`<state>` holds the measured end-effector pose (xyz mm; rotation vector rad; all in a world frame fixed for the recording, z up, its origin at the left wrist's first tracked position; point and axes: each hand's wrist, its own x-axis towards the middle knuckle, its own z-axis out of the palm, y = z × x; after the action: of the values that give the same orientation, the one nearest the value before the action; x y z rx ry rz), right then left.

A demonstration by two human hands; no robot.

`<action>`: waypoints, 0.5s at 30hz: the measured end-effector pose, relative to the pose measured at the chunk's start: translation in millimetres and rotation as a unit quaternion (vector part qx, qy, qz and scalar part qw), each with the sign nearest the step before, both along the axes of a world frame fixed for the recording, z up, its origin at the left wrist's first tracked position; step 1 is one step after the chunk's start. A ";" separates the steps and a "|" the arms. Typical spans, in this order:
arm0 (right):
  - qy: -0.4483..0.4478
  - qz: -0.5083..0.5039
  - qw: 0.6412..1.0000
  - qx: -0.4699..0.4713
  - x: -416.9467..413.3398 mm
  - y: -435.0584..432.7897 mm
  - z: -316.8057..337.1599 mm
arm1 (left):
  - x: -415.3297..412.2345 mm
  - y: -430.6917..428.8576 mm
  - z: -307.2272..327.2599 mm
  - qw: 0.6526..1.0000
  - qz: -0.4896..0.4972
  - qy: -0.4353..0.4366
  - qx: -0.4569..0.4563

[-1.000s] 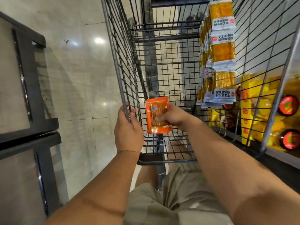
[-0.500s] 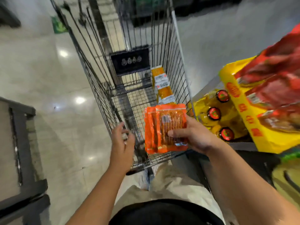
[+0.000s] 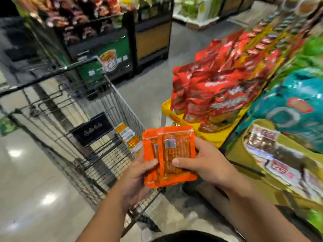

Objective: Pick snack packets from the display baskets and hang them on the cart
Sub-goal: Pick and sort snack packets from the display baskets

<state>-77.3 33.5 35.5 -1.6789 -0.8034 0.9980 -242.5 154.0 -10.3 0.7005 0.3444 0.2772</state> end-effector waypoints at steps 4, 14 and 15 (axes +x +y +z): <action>-0.033 -0.057 0.998 0.011 14.0 -41.5 23.0 | 32.0 -28.6 25.6 0.999 -0.047 -0.005 -0.017; -0.130 -0.220 0.967 -0.006 89.6 -199.5 75.6 | 154.7 -144.5 72.8 0.985 -0.089 0.025 0.146; -0.128 -0.232 0.964 -0.004 96.6 -217.5 78.0 | 166.0 -160.0 73.8 0.984 -0.087 0.023 0.157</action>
<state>19.3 -184.0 113.5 -1.9106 -0.5269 0.4678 -76.6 -6.0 63.5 1.0426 0.2830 0.1498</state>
